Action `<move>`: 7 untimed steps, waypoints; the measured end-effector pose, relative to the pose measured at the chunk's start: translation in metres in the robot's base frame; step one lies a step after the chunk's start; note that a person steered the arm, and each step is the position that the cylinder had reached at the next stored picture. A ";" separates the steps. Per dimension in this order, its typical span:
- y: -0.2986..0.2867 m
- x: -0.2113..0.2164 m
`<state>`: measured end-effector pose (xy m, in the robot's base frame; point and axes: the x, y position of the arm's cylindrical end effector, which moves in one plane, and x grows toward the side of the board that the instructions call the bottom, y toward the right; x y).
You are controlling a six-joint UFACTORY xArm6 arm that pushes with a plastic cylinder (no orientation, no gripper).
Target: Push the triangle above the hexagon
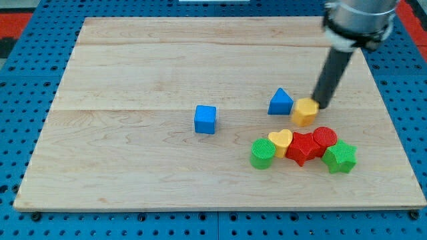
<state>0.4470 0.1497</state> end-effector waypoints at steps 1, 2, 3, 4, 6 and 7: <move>-0.028 0.006; -0.027 -0.031; -0.013 -0.042; -0.078 -0.043; -0.096 -0.031; -0.124 -0.017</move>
<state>0.4303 0.0261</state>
